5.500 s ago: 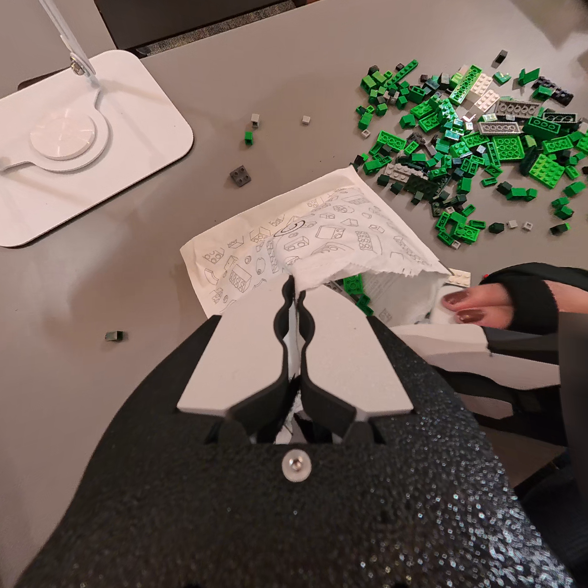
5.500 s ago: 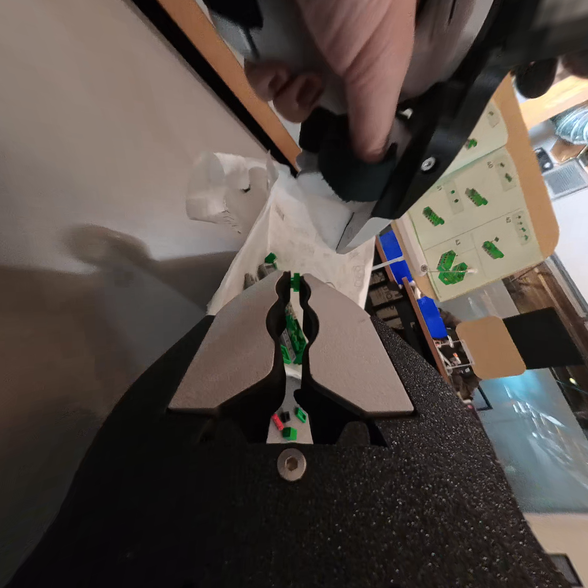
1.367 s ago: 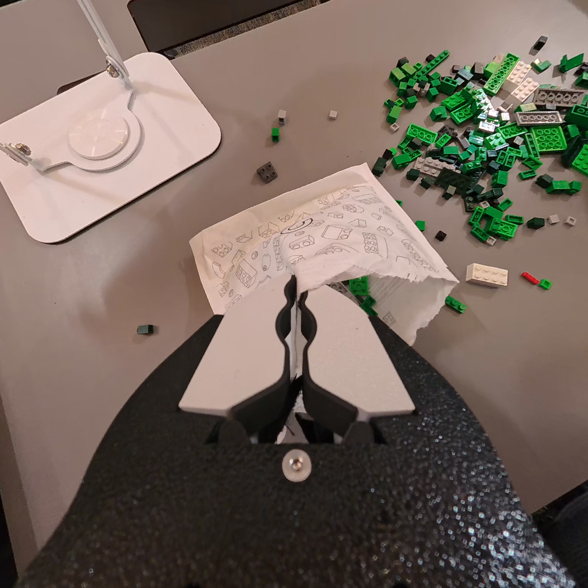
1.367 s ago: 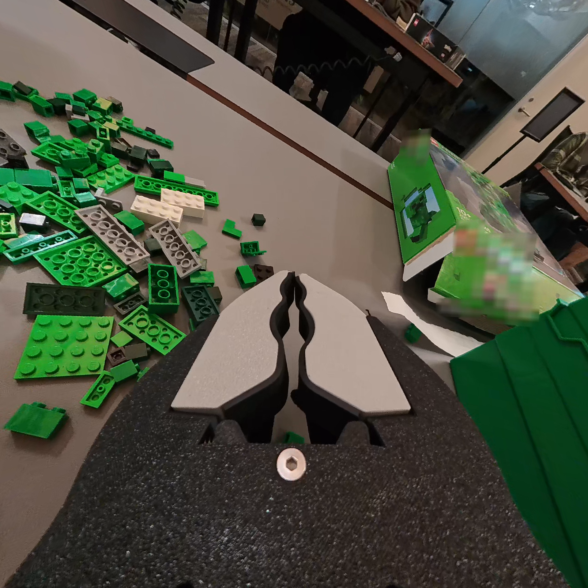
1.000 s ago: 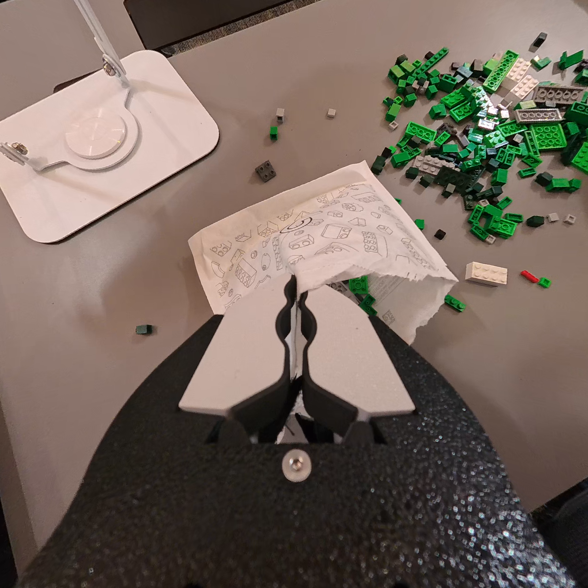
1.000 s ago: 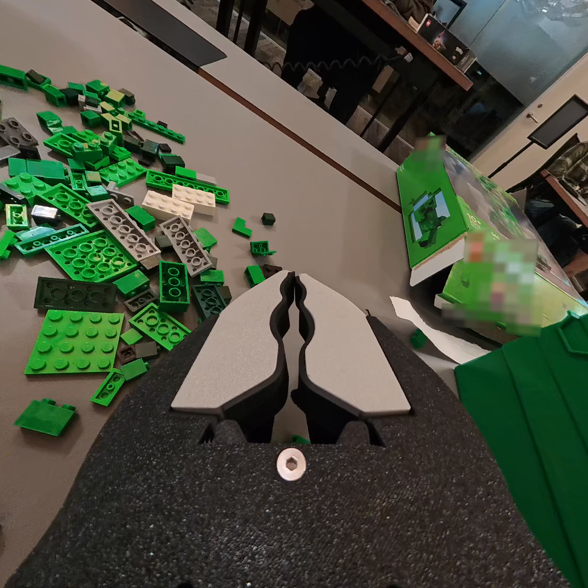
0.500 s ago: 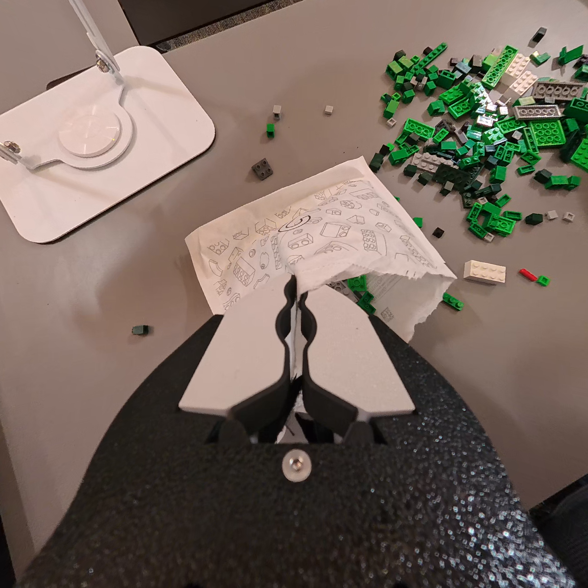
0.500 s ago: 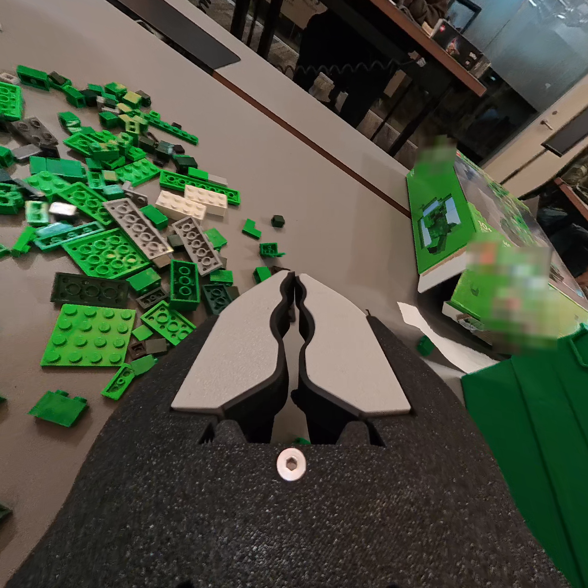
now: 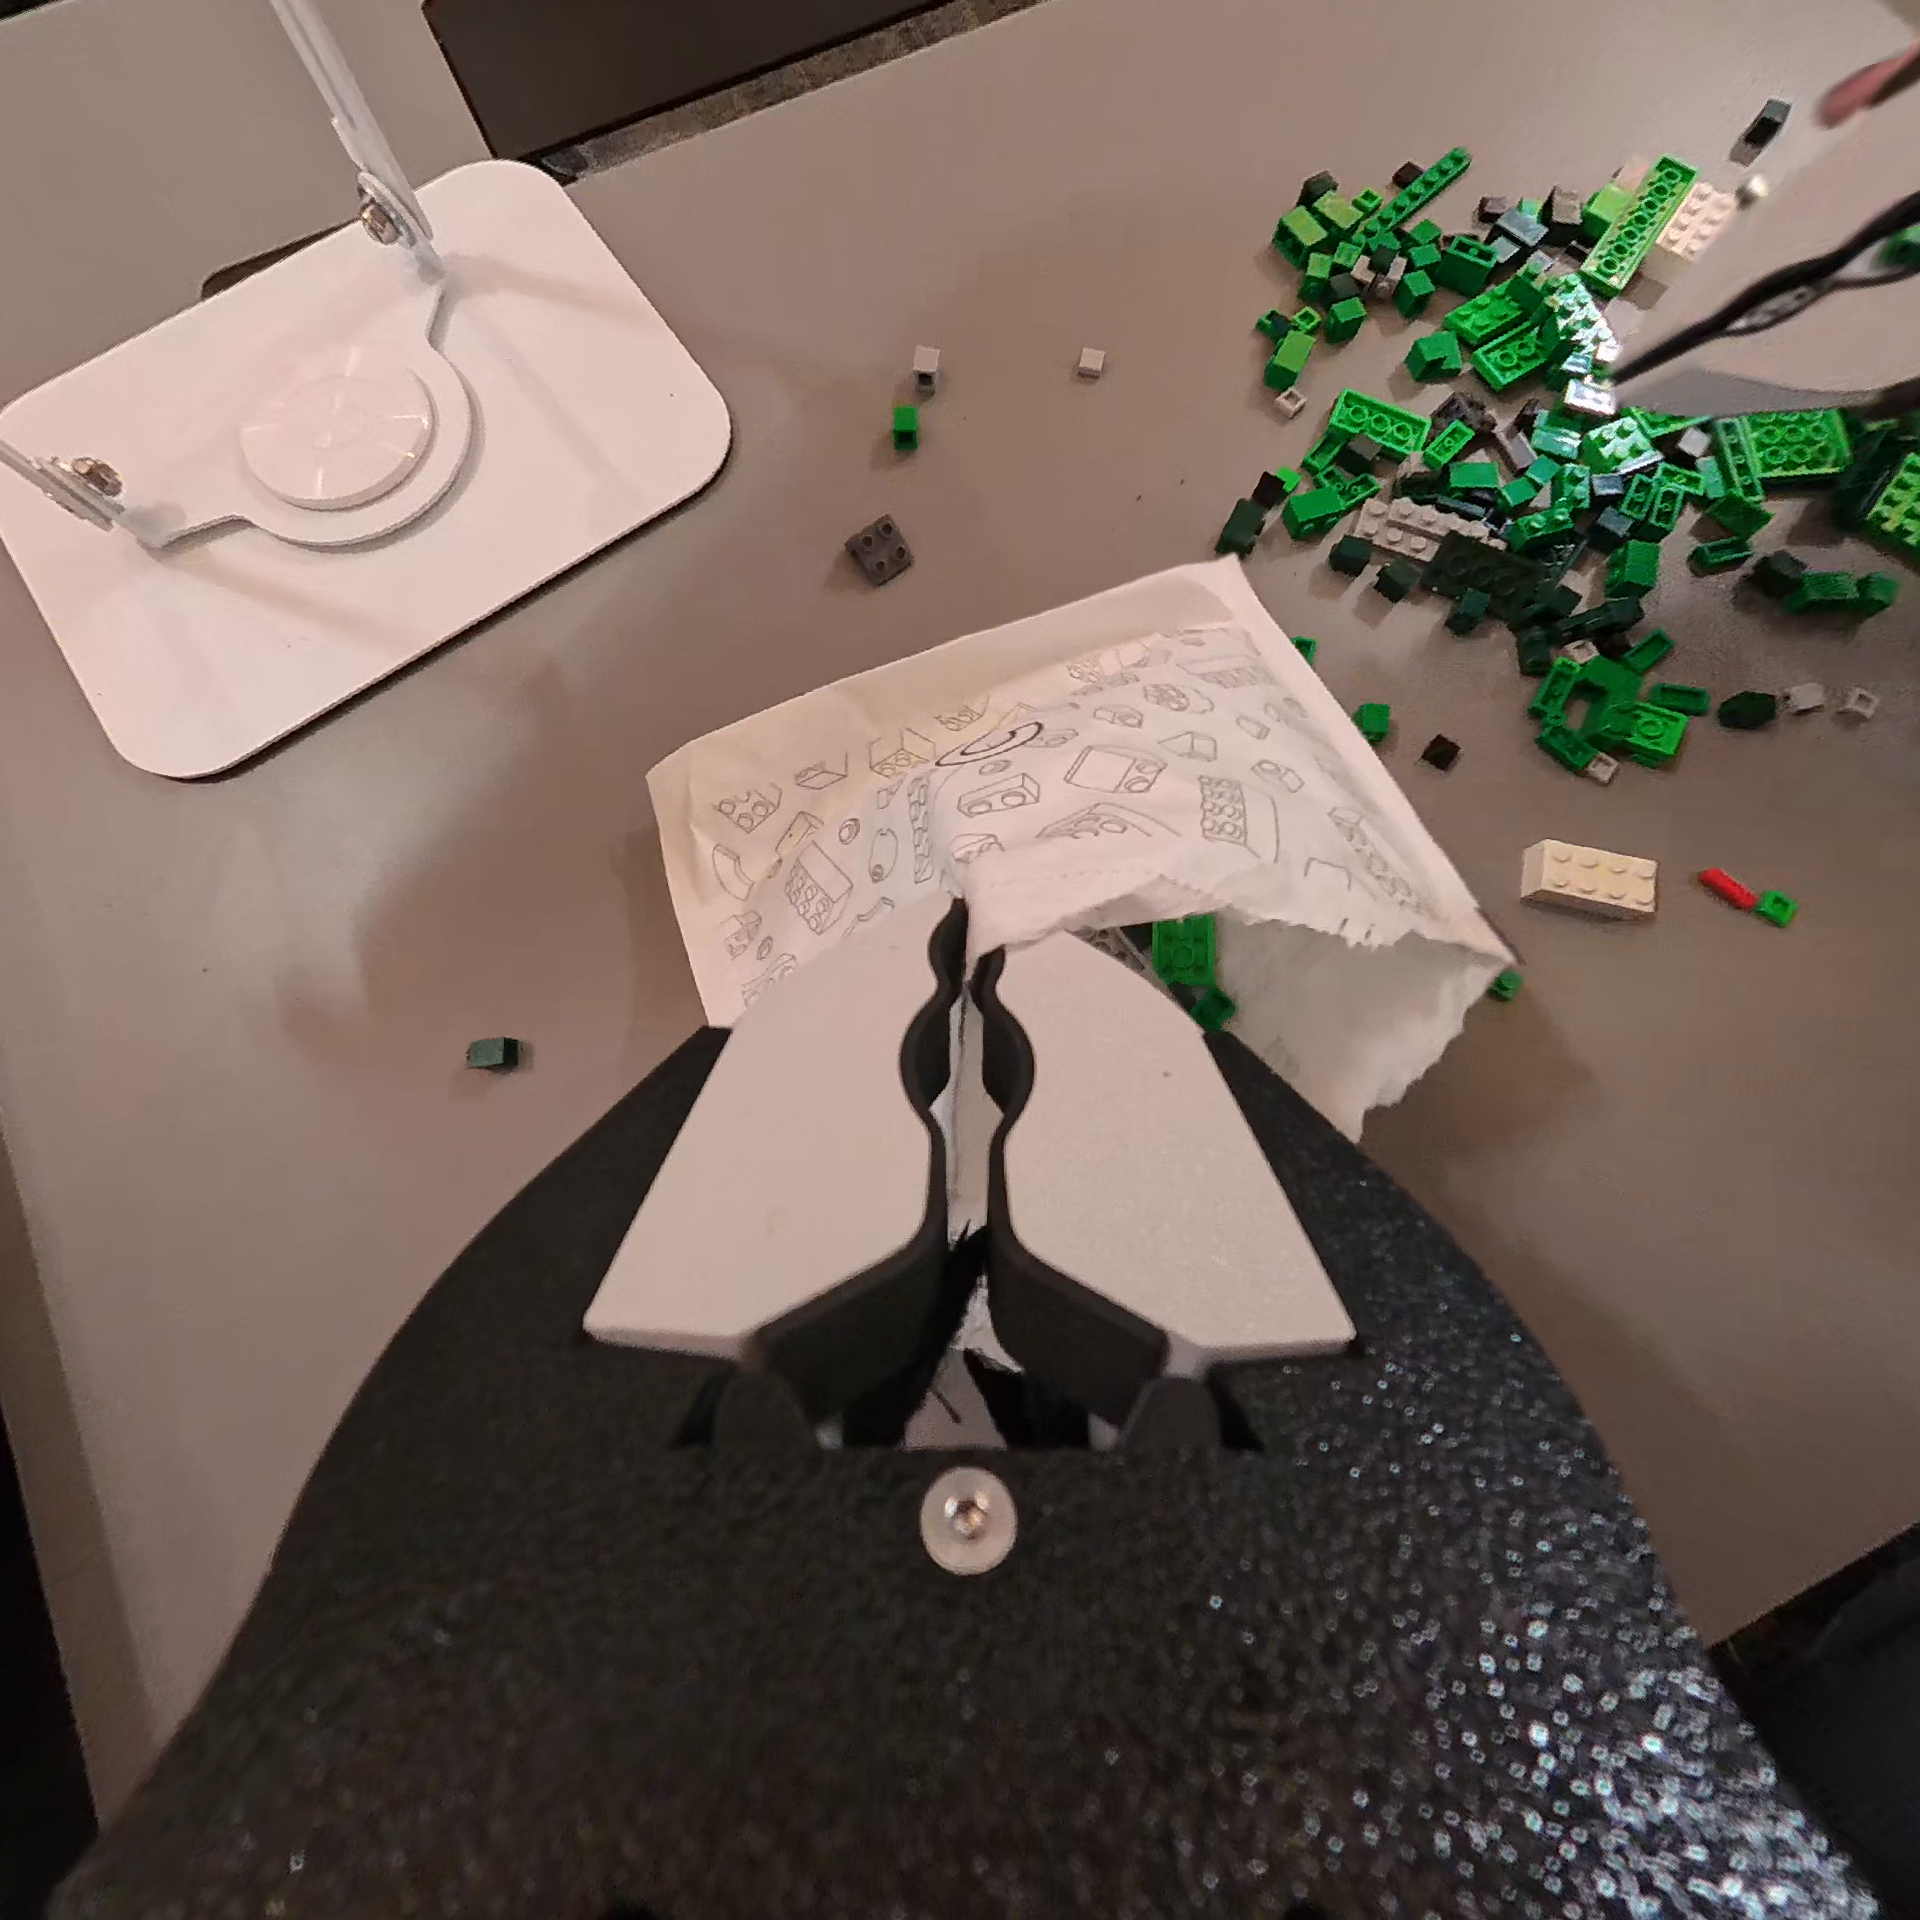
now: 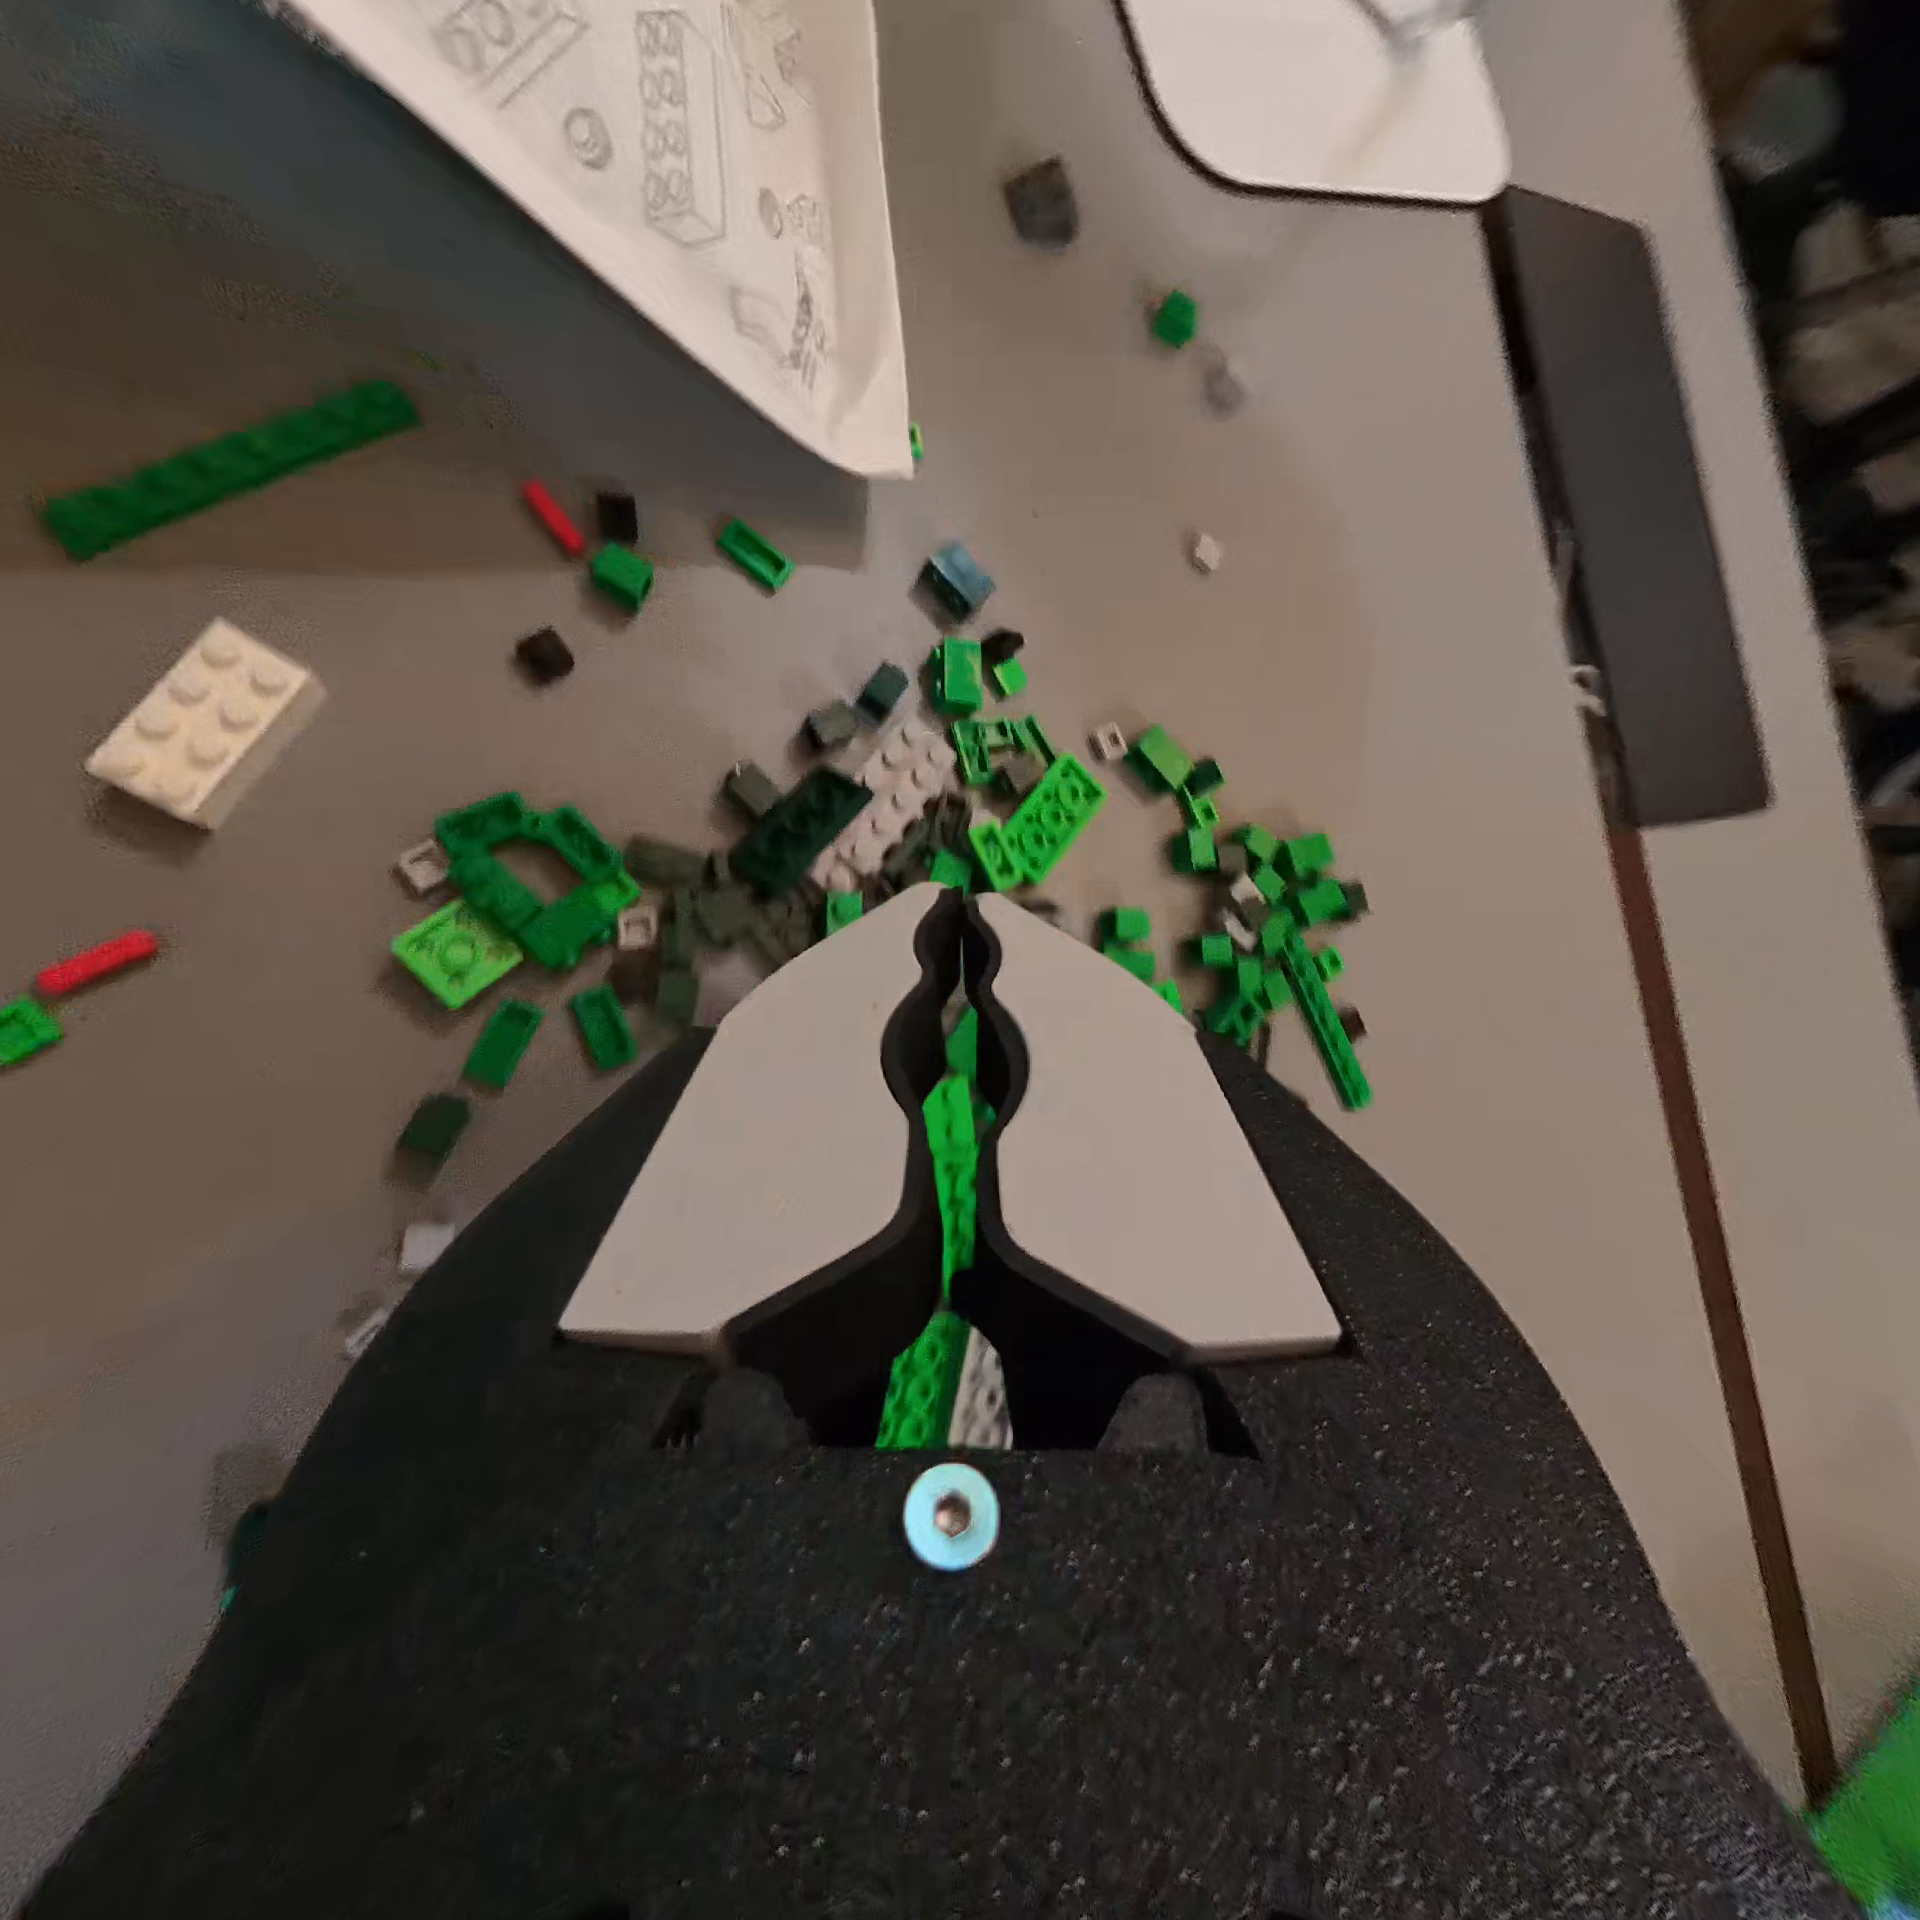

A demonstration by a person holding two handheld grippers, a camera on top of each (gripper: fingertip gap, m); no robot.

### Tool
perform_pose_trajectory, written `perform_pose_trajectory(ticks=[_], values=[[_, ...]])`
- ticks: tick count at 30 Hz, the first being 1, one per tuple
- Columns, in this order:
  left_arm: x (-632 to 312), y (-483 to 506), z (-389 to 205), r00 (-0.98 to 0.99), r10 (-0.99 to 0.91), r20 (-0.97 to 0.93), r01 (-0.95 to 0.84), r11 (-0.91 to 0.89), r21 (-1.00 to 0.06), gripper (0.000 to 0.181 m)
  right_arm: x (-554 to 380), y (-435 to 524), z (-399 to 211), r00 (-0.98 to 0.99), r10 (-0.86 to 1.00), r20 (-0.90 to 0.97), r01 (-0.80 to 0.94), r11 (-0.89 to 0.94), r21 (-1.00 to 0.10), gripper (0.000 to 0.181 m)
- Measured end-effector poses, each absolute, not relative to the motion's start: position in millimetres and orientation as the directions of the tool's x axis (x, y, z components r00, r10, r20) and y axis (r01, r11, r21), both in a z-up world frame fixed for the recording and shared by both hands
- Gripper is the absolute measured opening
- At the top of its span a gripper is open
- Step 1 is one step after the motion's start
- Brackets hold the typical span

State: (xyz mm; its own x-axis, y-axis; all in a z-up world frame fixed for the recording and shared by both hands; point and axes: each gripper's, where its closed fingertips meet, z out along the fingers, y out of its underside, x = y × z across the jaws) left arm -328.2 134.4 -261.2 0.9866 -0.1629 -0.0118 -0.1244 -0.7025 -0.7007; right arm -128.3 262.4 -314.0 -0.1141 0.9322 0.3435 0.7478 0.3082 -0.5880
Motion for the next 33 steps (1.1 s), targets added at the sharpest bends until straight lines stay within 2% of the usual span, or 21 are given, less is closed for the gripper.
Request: perform_pose_trajectory(ticks=[8, 17, 23, 29, 33], values=[[-328, 136, -265, 0.986, -0.169, -0.004, -0.124, -0.708, -0.695, 0.0, -171, 271, -348, -0.234, 0.962, 0.137, 0.867, 0.271, -0.418, 0.0], [-321, 136, -264, 0.981, -0.193, -0.013, -0.148, -0.704, -0.695, 0.0, -139, 294, -363, -0.188, 0.976, 0.111, 0.963, 0.205, -0.173, 0.0], [-321, 136, -263, 0.981, -0.195, -0.011, -0.148, -0.704, -0.695, 0.0, -147, 277, -351, -0.224, 0.974, 0.022, 0.935, 0.221, -0.278, 0.01], [-320, 135, -263, 0.98, -0.2, -0.012, -0.152, -0.702, -0.696, 0.0, -138, 277, -358, -0.222, 0.975, -0.028, 0.955, 0.211, -0.208, 0.011], [-320, 135, -263, 0.979, -0.202, -0.011, -0.153, -0.703, -0.694, 0.0, -142, 276, -360, -0.225, 0.974, -0.032, 0.952, 0.213, -0.22, 0.013]])
